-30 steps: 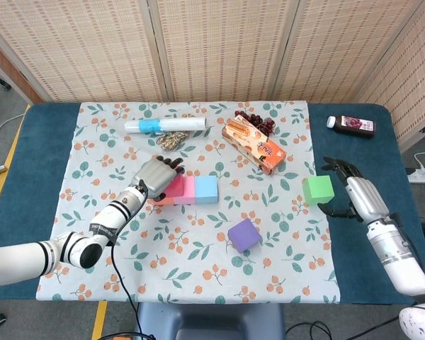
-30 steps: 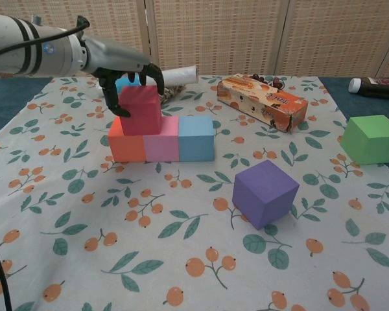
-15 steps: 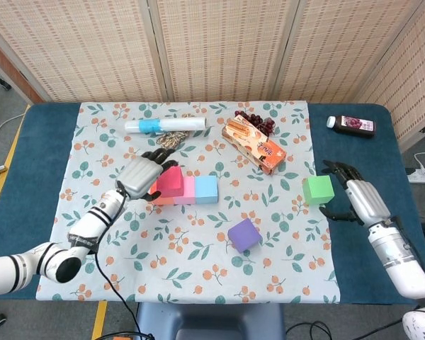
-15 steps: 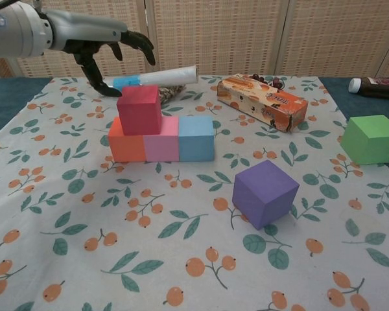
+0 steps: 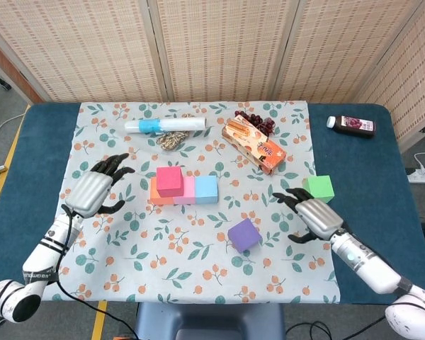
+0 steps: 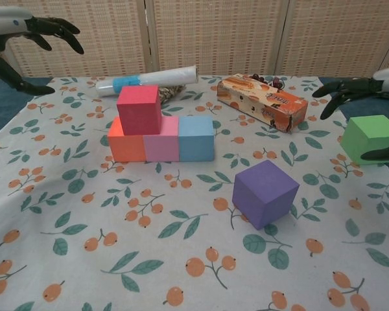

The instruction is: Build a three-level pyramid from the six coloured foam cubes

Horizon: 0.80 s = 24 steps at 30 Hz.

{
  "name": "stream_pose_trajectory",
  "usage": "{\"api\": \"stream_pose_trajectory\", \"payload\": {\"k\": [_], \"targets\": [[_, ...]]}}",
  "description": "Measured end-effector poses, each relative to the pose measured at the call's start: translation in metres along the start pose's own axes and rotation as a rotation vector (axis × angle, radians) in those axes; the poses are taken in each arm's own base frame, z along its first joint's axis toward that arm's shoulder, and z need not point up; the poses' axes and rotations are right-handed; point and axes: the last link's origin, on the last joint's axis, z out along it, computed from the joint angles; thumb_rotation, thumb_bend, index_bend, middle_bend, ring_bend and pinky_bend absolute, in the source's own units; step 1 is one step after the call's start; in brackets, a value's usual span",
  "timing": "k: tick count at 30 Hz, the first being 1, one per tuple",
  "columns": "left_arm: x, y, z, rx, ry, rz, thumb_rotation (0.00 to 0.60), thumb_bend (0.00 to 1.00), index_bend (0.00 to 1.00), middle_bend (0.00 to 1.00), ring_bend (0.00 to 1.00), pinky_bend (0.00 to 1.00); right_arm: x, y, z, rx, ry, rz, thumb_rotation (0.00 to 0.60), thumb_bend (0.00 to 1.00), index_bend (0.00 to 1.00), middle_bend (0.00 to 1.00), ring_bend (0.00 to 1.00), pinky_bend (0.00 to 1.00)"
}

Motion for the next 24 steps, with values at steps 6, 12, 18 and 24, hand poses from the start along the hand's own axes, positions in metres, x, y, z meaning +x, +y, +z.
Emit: {"api": "stream_pose_trajectory", "payload": {"k": [6,12,18,24], "targets": [[-0.007,-0.004,-0.012,0.004,-0.016,-0.018,0.6,0.3,0.23,0.01,0.02,0.16,-0.019,-0.015,0.034,0.059,-0.076,-0.077,0.6,0.0,0.05,0.17,0.0,0.0],[-0.011,-0.007,-0.018,0.005,-0.03,-0.04,0.6,0.3,0.23,0.01,0.02,0.15,-0.031,-0.027,0.055,0.1,-0.1,-0.147,0.6,0.0,0.06,0.17,0.0,0.0],[-0.012,-0.01,-0.022,0.004,-0.033,-0.06,0.6,0.3,0.22,0.0,0.01,0.15,-0.044,-0.033,0.066,0.121,-0.125,-0.209,0.6,0.0,0.08,0.17,0.0,0.0],[-0.013,-0.013,-0.026,-0.001,-0.04,-0.082,0.6,0.3,0.21,0.0,0.0,0.15,-0.054,-0.035,0.072,0.128,-0.123,-0.231,0.6,0.0,0.11,0.17,0.0,0.0]]}}
